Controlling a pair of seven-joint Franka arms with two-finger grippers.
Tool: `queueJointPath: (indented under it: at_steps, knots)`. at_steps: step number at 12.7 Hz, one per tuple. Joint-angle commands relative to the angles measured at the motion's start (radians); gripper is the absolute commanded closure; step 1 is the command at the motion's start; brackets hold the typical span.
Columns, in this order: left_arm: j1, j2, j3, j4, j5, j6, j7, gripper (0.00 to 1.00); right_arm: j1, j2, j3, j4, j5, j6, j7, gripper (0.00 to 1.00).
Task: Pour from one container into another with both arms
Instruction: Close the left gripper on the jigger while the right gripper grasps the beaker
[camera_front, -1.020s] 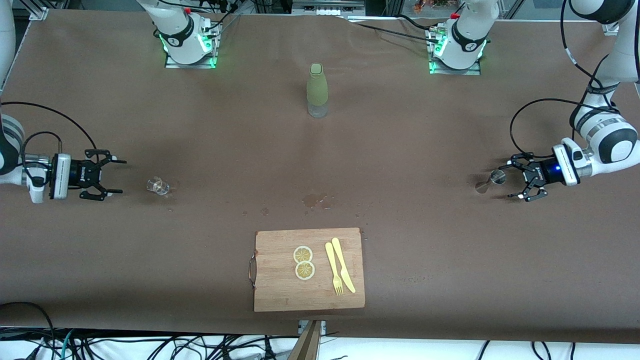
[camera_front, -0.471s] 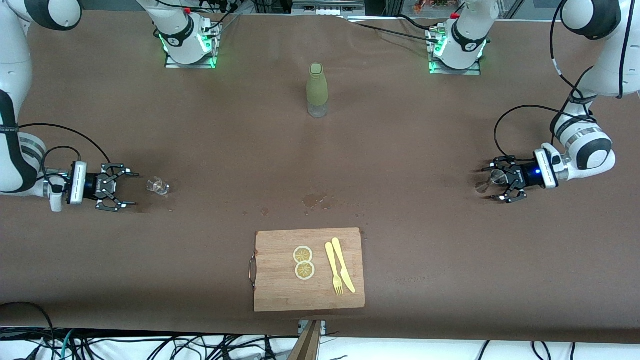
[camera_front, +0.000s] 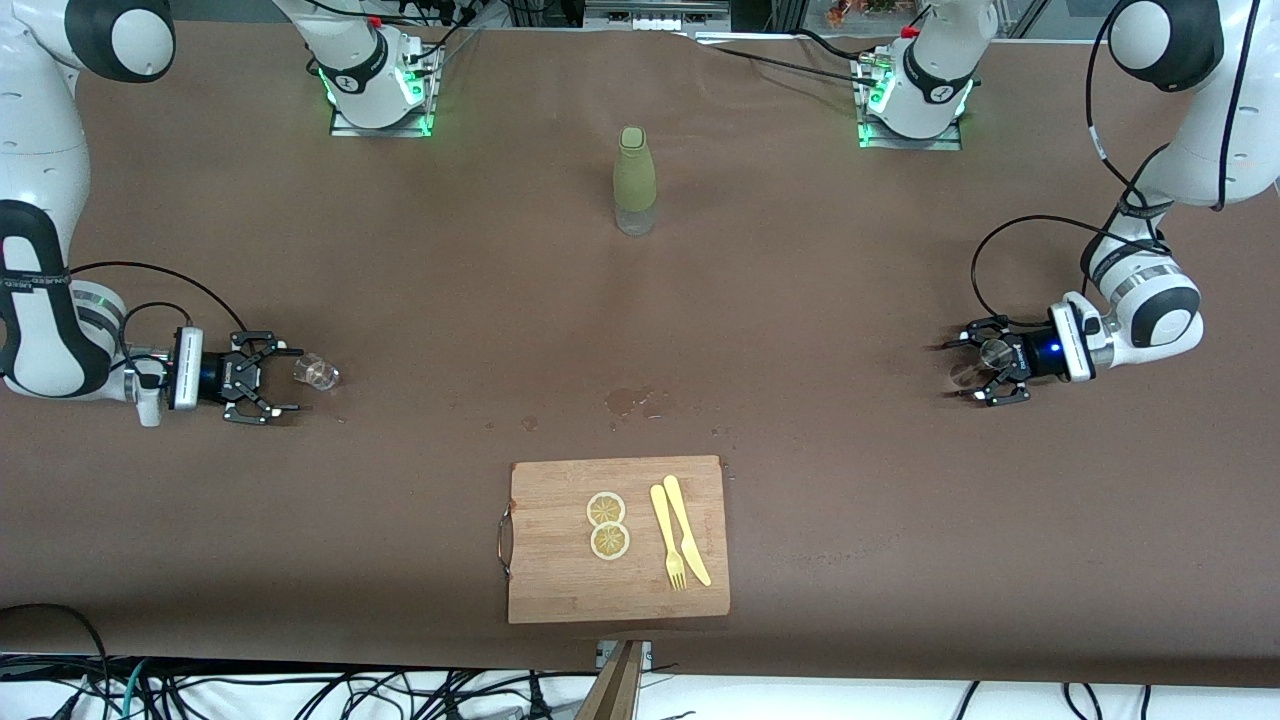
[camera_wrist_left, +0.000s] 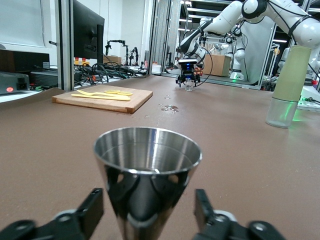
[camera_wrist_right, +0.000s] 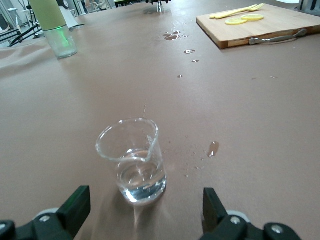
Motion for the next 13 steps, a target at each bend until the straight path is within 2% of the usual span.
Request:
queueJointPath:
  at_steps: [1, 5, 7, 10, 13]
  knots:
    - [-0.006, 0.016, 0.009, 0.034, -0.025, -0.03, 0.032, 0.57, 0.019, 0.018, 0.003, 0.023, 0.017, -0.022, -0.047, 0.0]
    - [-0.006, 0.017, 0.01, 0.044, -0.028, -0.048, 0.032, 1.0, 0.045, 0.016, 0.003, 0.023, 0.015, -0.025, -0.05, 0.0]
    - [-0.006, 0.017, 0.01, 0.044, -0.028, -0.06, 0.032, 1.0, 0.045, 0.016, 0.003, 0.023, 0.011, -0.026, -0.05, 0.02]
    - [-0.007, 0.019, -0.007, 0.044, -0.033, -0.085, 0.023, 1.0, 0.047, 0.016, 0.003, 0.023, 0.008, -0.026, -0.048, 0.15]
    - [-0.007, 0.02, -0.069, 0.043, -0.054, -0.085, 0.015, 1.0, 0.048, 0.016, 0.003, 0.025, 0.004, -0.026, -0.036, 0.45]
